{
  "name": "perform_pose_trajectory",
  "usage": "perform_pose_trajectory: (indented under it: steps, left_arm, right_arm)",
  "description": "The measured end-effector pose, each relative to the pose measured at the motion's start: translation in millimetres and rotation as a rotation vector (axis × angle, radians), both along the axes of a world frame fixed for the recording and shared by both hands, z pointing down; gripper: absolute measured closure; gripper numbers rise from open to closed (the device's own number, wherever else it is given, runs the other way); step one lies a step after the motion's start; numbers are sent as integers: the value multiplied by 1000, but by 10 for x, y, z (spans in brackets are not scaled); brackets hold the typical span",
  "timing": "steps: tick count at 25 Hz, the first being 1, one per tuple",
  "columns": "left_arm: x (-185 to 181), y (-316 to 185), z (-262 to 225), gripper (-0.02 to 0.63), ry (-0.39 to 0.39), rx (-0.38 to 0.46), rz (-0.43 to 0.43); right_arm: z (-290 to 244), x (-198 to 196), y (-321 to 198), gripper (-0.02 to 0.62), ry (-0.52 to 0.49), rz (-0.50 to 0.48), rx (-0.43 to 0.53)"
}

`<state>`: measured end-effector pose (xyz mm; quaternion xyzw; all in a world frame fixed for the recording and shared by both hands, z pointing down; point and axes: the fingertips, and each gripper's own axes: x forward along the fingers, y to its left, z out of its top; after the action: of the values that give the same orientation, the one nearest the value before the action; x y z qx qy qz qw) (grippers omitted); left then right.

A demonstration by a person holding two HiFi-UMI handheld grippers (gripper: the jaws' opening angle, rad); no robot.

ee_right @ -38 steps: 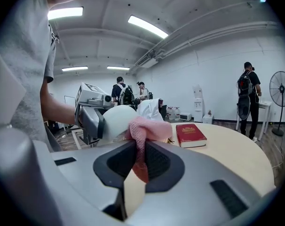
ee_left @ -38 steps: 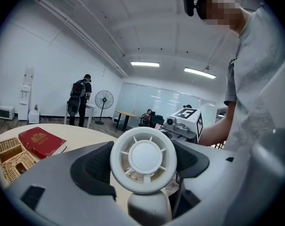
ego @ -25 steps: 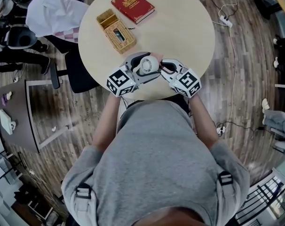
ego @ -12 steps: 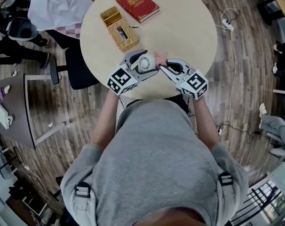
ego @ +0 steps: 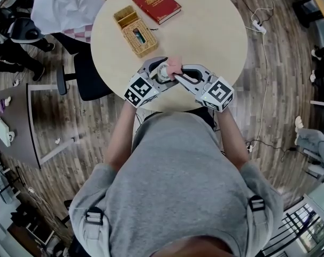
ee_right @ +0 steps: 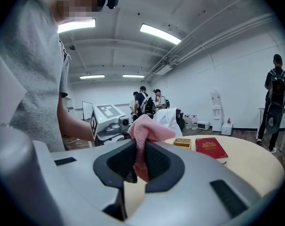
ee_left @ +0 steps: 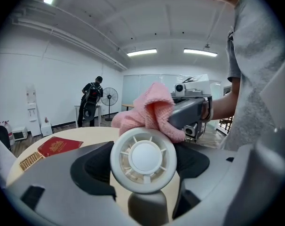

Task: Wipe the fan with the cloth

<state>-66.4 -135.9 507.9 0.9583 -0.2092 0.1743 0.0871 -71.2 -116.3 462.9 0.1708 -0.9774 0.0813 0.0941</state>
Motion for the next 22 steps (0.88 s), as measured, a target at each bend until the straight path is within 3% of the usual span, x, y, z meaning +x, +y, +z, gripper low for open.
perform_pose_trajectory:
  steps: [4,13,22]
  left_arm:
    - [-83,-45,9,227,-6,3,-19]
    - [-53,33,-29,227,-15,37,-1]
    - [32,89,23,227,-145,143,67]
  right_arm:
    - [105,-9,122,546,2,-43,-21]
    - [196,192,13,546,9,15,-52]
    - [237,218,-95,548,3,-23,-137]
